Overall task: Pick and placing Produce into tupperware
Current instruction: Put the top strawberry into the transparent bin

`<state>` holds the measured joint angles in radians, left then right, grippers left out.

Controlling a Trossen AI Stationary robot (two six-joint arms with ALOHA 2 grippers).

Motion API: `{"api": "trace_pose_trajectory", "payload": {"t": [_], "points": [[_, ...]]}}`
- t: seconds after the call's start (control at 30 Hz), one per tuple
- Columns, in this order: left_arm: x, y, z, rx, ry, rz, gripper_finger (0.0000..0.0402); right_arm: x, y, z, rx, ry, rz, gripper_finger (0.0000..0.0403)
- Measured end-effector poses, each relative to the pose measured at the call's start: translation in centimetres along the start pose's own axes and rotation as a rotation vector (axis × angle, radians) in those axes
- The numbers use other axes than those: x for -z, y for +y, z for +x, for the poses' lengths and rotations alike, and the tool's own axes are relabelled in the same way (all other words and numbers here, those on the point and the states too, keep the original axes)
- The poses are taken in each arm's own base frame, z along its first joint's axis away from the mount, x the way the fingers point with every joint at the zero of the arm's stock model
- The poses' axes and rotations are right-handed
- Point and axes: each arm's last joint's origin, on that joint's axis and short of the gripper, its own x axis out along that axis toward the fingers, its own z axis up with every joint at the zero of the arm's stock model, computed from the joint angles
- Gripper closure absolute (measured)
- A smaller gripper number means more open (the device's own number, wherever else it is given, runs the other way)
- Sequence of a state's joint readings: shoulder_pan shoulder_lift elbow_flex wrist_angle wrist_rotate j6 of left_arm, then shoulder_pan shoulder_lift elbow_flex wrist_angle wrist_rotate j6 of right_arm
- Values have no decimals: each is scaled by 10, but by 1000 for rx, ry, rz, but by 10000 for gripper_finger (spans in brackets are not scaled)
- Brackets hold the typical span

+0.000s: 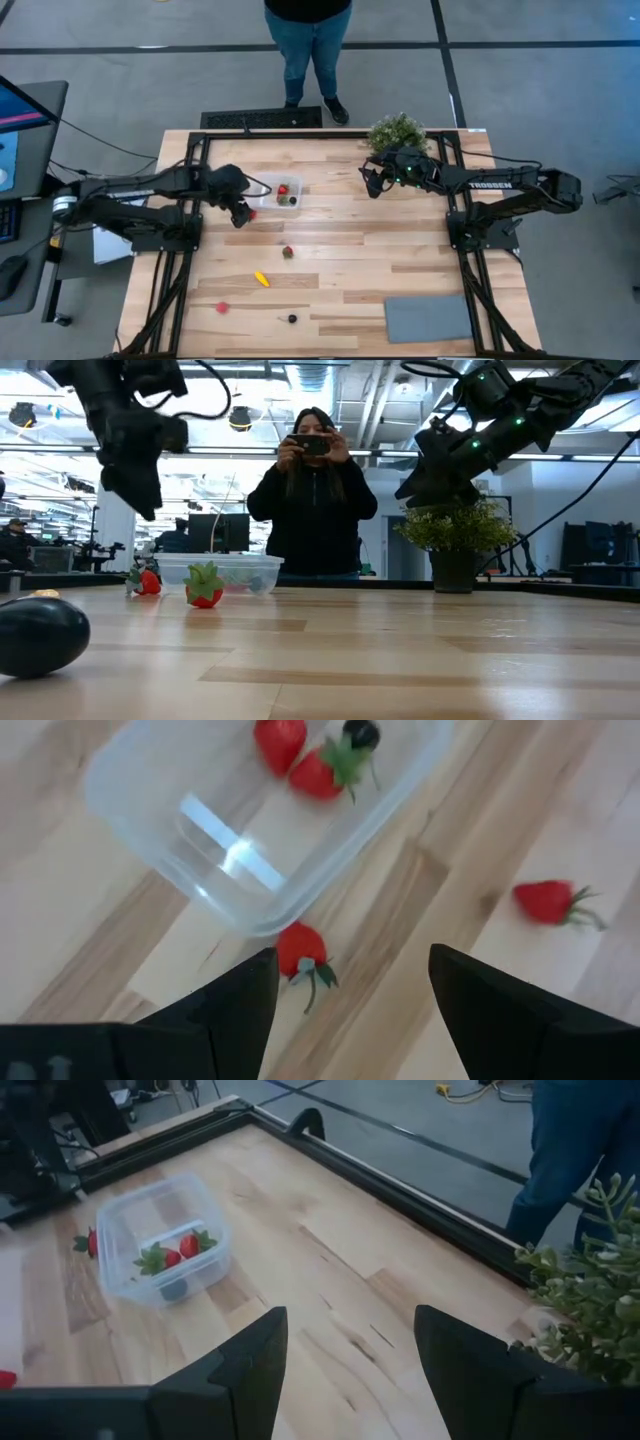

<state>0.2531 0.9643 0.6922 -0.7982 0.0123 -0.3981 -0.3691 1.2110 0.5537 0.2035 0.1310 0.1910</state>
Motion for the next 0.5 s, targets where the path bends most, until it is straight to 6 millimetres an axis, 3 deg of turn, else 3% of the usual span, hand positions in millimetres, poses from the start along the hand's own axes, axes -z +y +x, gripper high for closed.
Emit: {"api": "trace_pose_trajectory", "payload": {"t": [0.27,0.5], "points": [[-1,-5,26,-56,125,33,152,0,0,0,0,1,54,159],[-1,-4,29,-124,123,31,152,0,-1,0,3,0,80,159]]}}
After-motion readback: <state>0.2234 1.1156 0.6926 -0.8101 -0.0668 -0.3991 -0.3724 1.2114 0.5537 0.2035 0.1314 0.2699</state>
